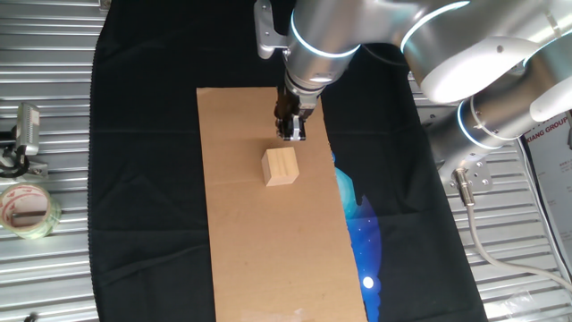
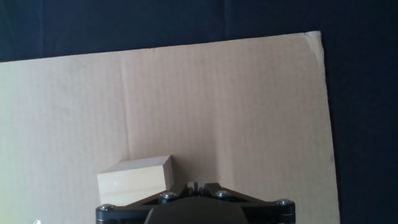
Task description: Use the gripper to push the small block from left to right
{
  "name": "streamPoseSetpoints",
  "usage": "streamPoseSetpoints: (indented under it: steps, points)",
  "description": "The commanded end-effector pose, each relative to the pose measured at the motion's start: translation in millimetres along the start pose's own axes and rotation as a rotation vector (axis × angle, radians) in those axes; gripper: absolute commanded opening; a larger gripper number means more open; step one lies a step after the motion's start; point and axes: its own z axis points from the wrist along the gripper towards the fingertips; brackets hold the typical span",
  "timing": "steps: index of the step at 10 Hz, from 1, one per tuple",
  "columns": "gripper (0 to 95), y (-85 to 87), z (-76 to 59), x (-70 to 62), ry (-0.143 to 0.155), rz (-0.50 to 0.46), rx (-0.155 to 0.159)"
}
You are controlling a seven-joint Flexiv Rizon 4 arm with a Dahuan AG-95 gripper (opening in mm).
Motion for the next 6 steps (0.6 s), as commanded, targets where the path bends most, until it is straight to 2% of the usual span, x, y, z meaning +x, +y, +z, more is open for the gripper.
streamPoseSetpoints:
  steps: [1,6]
  points:
    - [0.0,0.2,0.9,-0.5,0.009,-0.009,-0.003]
    - [0.0,0.3,0.9,-0.5,0.020,-0.014,-0.019]
